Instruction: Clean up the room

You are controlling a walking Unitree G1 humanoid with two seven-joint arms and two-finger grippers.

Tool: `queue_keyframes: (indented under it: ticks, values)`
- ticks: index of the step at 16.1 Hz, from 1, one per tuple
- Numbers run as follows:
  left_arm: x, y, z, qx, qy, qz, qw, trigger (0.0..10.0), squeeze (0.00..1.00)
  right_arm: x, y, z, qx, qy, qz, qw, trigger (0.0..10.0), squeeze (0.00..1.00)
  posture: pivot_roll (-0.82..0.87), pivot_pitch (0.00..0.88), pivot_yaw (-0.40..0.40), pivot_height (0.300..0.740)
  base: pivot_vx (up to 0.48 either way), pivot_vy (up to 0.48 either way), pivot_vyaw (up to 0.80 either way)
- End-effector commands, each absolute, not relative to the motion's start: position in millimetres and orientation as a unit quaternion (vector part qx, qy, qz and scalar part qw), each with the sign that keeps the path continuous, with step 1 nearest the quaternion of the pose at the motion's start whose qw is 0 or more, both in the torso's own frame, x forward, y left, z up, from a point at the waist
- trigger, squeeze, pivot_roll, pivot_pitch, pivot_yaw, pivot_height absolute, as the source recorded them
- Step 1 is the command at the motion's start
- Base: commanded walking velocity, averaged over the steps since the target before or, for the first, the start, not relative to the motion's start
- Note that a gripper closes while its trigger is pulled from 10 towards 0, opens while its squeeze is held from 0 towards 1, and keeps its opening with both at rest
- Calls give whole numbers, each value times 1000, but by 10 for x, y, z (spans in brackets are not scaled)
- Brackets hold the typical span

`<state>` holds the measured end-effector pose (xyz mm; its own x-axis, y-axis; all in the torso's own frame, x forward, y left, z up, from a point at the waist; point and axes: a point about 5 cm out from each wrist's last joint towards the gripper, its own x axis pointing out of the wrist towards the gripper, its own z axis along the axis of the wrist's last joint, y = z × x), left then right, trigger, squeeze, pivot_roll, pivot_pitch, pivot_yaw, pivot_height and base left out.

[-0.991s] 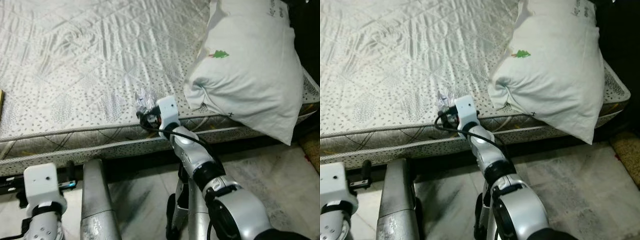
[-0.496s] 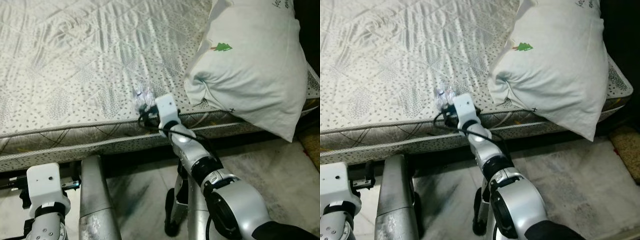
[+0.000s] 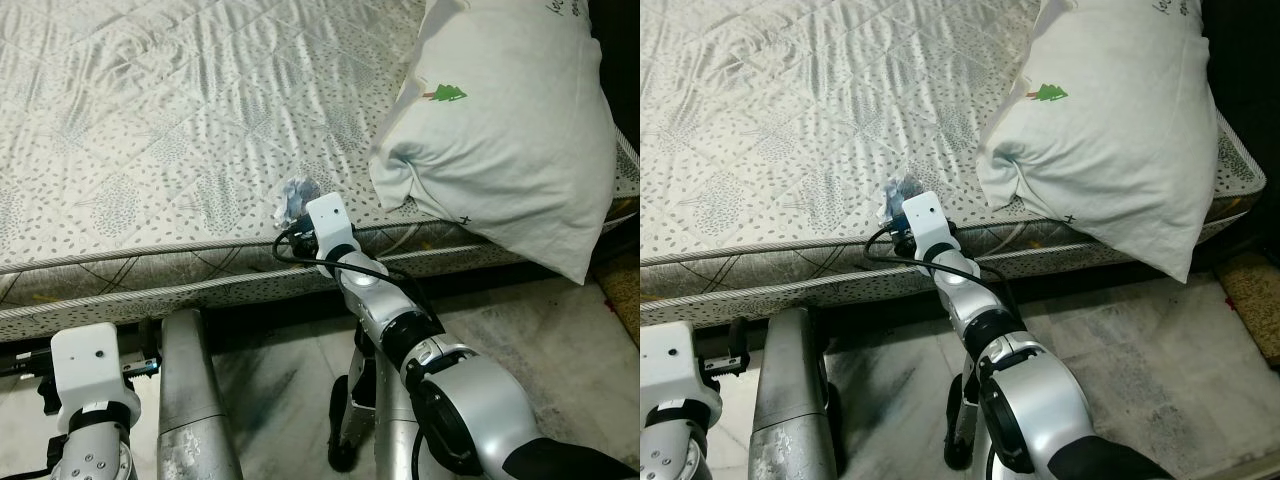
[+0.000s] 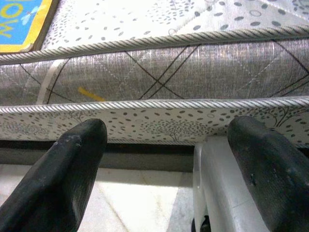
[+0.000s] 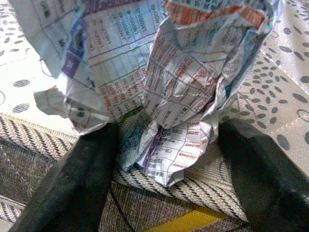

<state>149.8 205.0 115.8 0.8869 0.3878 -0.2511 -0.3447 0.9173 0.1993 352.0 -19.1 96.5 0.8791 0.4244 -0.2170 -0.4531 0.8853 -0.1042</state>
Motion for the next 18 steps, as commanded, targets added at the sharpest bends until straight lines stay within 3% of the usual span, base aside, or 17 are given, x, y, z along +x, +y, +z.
queue_keyframes:
  ticks: [1,18]
  values:
    - [1466,2071,1124,76,158,198,964,10000,0,3349,323,1015,-40,110,274,955,0,0,260,259,-130,488,0,0,0]
    - [1718,2086,1115,68,133,199,969,10000,0,3483,239,1177,-41,85,267,959,0,0,238,168,-137,488,0,0,0]
